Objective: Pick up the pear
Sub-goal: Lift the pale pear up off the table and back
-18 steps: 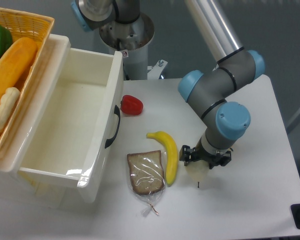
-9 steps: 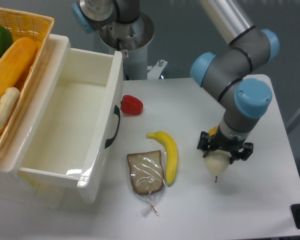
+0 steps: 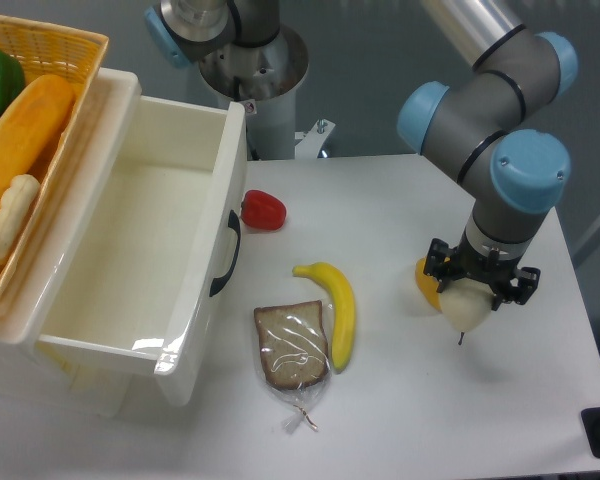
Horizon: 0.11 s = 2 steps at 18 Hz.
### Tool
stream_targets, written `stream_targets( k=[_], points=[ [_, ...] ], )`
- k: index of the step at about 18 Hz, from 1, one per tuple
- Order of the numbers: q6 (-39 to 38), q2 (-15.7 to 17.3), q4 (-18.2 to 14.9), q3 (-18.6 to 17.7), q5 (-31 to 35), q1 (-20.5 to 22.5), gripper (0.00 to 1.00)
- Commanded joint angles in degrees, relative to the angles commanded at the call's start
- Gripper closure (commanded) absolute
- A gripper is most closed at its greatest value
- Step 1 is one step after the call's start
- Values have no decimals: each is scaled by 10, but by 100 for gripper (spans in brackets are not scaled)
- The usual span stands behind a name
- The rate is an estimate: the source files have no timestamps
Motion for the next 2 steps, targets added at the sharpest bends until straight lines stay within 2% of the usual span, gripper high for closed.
stream_targets(
  k=[2],
  points=[
    [16, 3, -2, -1, 0, 1, 90]
  ],
)
